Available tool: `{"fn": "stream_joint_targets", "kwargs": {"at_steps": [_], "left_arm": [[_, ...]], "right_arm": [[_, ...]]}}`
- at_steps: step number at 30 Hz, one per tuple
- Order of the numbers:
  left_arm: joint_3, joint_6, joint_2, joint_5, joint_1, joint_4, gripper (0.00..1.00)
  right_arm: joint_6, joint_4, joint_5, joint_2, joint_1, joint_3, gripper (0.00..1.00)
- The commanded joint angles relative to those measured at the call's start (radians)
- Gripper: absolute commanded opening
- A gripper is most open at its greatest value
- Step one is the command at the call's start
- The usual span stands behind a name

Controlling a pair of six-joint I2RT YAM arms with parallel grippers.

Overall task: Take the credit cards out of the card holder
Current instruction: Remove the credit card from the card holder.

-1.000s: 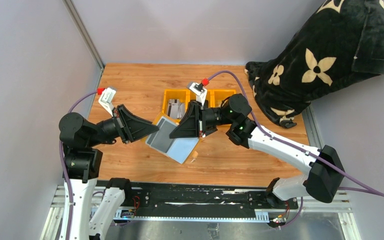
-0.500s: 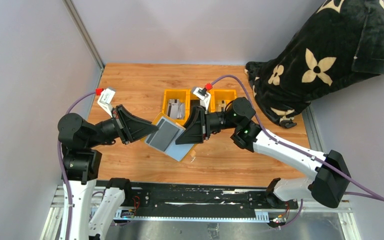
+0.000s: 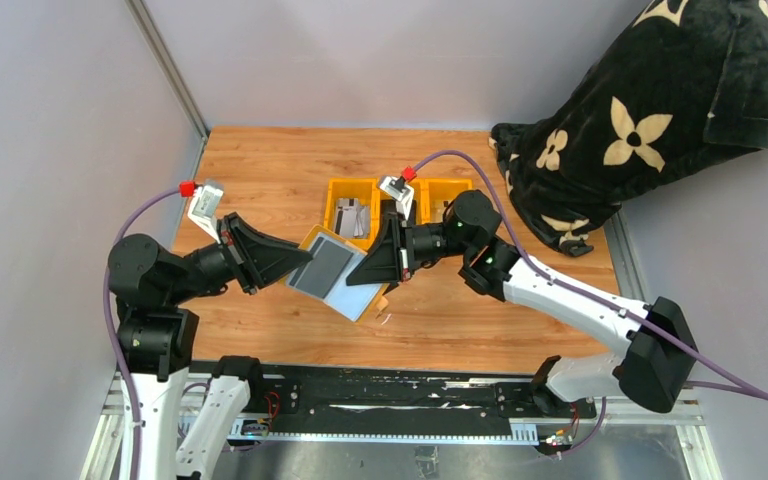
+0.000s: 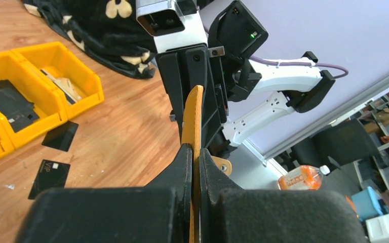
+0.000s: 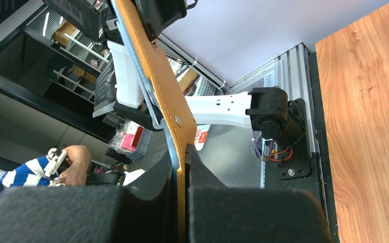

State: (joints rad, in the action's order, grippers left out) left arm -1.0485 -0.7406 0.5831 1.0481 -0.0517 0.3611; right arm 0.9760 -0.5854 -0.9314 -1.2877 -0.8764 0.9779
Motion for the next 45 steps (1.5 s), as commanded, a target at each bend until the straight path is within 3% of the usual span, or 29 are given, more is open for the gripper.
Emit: {"fn": "stream_joint_targets", "kwargs": {"at_steps": [1, 10, 20, 28, 32, 36, 45], "left_arm": [[0.015, -0.002, -0.032, 0.000, 0.001, -0.021, 0.00], [0.072, -0.035, -0.061, -0.002, 0.001, -0.035, 0.23], [0.073, -0.101, -0.043, 0.019, 0.001, -0.076, 0.23], [0.056, -0.053, -0.044, -0.025, 0.000, -0.044, 0.21], [0.053, -0.073, -0.035, -0.018, 0.001, -0.047, 0.34], [0.065, -0.095, -0.032, -0.003, 0.001, -0.060, 0.37], [0.059, 0.039, -0.060, -0.074, 0.001, 0.039, 0.34]], "right_arm": [[-0.014, 0.011, 0.033, -0.031, 0.008, 0.070, 0.00], [-0.009, -0.007, 0.046, -0.041, 0.008, 0.083, 0.00], [-0.030, -0.011, 0.045, -0.019, 0.008, 0.060, 0.00], [-0.030, -0.034, 0.036, -0.001, 0.008, 0.040, 0.00], [-0.034, -0.027, 0.035, 0.005, 0.008, 0.039, 0.00], [-0.030, -0.025, 0.039, 0.004, 0.008, 0.042, 0.00], [-0.010, -0.050, 0.019, -0.002, 0.004, 0.061, 0.00]]}}
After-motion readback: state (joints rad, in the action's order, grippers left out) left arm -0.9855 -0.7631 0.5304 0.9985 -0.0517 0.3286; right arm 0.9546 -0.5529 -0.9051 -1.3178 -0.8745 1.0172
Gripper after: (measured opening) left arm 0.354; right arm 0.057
